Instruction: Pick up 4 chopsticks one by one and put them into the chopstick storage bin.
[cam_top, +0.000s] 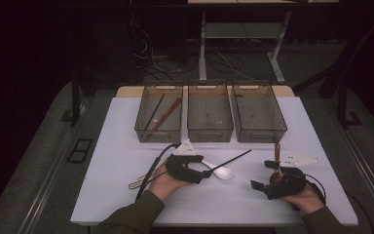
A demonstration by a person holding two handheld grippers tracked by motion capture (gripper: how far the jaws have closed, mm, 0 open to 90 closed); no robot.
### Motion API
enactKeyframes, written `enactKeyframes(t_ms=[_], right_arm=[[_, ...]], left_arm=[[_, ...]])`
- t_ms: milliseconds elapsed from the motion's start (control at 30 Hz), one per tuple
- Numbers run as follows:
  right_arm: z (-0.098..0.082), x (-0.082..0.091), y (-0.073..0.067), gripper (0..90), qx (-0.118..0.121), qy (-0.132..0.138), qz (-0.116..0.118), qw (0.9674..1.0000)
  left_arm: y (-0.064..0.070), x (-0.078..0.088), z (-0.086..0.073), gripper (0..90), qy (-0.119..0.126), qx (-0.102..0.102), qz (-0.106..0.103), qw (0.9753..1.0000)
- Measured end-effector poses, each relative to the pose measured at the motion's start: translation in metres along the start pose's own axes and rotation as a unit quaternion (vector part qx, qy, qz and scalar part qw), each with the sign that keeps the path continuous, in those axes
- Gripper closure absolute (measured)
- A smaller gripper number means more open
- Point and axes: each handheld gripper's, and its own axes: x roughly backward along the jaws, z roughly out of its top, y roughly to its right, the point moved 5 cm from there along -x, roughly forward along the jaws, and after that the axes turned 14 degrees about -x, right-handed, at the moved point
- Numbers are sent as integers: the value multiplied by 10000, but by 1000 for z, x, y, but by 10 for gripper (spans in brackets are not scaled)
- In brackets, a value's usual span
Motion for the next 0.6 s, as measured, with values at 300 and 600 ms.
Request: enactKeyframes(t_ms=[300,600], right_arm=[[0,-1,0,5,2,-11,-9,10000],[0,-2,0,5,10,-25,-17,10000]], left_arm=[[5,-8,-6,470,-179,-52,11,9998],[5,-15,-13,579,-449,-1,-48,9990]])
